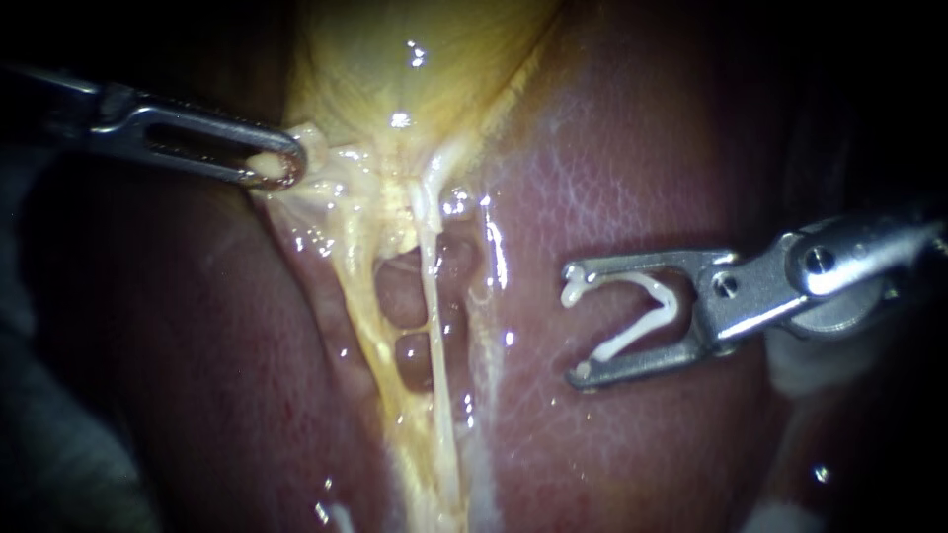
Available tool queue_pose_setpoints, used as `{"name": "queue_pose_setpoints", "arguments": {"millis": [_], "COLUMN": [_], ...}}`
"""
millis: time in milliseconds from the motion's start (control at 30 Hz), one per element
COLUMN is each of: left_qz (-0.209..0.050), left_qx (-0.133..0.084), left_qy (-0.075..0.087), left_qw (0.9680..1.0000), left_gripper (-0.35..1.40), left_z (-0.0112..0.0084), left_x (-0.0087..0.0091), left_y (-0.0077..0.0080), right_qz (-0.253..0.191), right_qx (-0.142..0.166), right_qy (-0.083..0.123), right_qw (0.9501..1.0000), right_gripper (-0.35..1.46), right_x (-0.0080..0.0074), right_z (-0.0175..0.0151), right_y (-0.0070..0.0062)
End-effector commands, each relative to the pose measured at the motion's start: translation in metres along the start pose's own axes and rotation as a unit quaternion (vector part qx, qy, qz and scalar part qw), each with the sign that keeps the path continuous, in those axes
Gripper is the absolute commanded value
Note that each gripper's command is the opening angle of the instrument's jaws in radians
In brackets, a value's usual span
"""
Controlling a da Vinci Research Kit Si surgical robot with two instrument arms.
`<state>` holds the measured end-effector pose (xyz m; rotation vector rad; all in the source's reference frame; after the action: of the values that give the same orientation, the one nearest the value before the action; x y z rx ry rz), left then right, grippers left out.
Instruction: Clipping first clip left tube
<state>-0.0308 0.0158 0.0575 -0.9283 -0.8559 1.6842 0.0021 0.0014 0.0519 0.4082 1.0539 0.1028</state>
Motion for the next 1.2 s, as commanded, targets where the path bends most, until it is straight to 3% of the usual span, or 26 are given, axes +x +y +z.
{"name": "queue_pose_setpoints", "arguments": {"millis": [33,233,533,900,1200], "left_qz": [0.0,0.0,0.0,0.0,0.0], "left_qx": [0.0,0.0,0.0,0.0,0.0], "left_qy": [0.0,0.0,0.0,0.0,0.0], "left_qw": [1.0,1.0,1.0,1.0,1.0], "left_gripper": [-0.35,-0.35,-0.35,-0.35,-0.35], "left_z": [0.0,0.0,0.0,0.0001,0.0001], "left_x": [0.0,0.0,0.0,0.0001,0.0001], "left_y": [0.0,0.0,0.0,0.0,0.0], "right_qz": [0.001,0.016,0.051,0.109,0.145], "right_qx": [0.0,0.003,0.028,0.053,0.062], "right_qy": [0.0,0.001,0.002,0.028,0.04], "right_qw": [1.0,0.9999,0.9983,0.9922,0.9867], "right_gripper": [0.5,0.5,0.5,0.5,0.5], "right_x": [0.0,0.0004,0.0006,0.0008,-0.0013], "right_z": [0.0,0.0007,0.0051,0.011,0.0151], "right_y": [0.0,-0.0001,-0.0009,-0.0006,0.0]}}
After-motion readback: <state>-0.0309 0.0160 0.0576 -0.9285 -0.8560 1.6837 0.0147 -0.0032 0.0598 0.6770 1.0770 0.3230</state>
